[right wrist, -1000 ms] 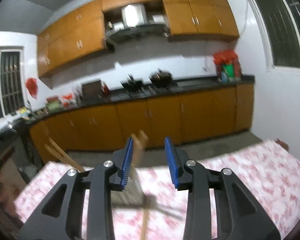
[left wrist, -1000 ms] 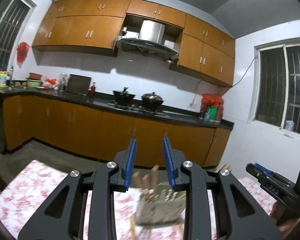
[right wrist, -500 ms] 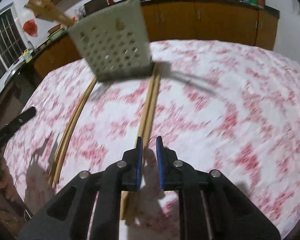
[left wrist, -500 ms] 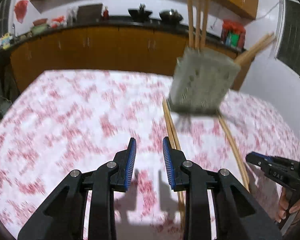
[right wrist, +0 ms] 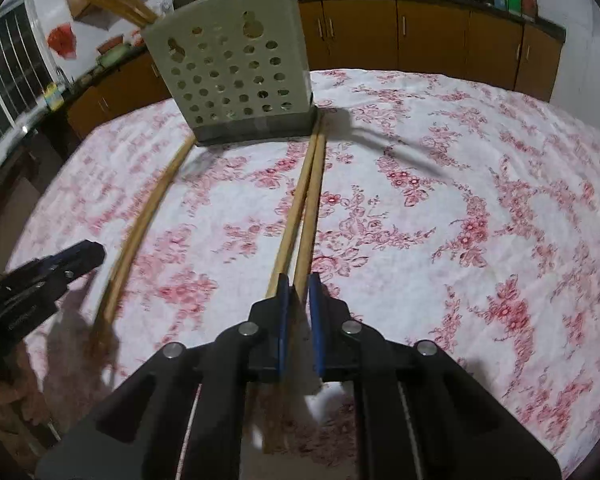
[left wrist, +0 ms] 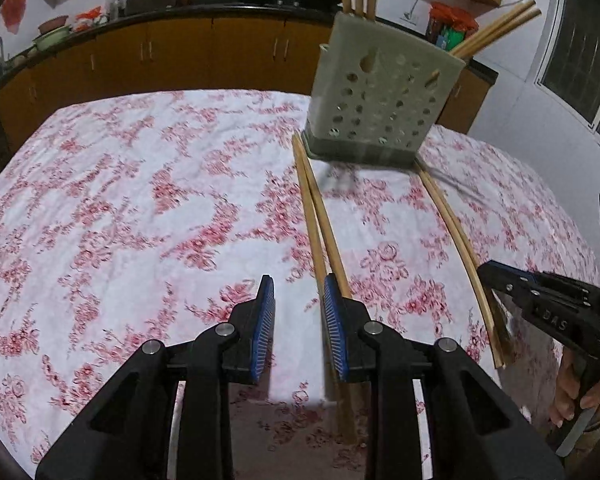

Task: Organize utensils
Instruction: 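Lower the left tool to a chopstick while the right tool lowers to another, then close the left tool on a chopstick while the right tool grasps one too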

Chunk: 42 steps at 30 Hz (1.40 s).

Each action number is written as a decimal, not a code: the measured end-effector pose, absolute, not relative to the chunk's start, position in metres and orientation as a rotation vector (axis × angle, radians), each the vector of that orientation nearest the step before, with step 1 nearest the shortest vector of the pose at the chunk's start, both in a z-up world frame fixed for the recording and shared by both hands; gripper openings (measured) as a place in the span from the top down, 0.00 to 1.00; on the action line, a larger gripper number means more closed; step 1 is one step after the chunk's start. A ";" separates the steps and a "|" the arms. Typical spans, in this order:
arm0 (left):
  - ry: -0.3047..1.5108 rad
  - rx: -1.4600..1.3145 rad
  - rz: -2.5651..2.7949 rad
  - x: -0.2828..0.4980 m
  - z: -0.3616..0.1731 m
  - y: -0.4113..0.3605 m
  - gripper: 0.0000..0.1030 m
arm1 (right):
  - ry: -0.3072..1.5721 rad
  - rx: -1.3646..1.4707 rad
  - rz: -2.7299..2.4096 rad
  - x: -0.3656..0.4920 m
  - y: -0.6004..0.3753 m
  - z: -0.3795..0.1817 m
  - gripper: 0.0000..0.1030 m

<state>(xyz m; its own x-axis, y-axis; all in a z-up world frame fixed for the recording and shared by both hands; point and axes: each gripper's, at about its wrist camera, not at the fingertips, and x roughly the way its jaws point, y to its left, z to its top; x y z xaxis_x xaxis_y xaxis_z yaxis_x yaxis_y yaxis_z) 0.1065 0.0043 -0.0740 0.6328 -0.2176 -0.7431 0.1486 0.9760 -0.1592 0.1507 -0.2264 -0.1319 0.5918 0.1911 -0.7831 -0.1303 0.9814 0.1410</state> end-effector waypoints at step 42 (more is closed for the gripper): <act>0.883 -0.052 -0.113 0.155 -0.084 0.019 0.92 | 0.872 0.085 0.011 0.190 -0.265 -0.134 0.91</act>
<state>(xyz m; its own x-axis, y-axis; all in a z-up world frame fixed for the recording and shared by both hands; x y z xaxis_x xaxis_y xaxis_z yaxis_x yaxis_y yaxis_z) 0.1552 0.0194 -0.0842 0.6295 -0.1198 -0.7677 0.0770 0.9928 -0.0918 0.1902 -0.2655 -0.1342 0.6438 0.0438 -0.7639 0.0253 0.9966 0.0785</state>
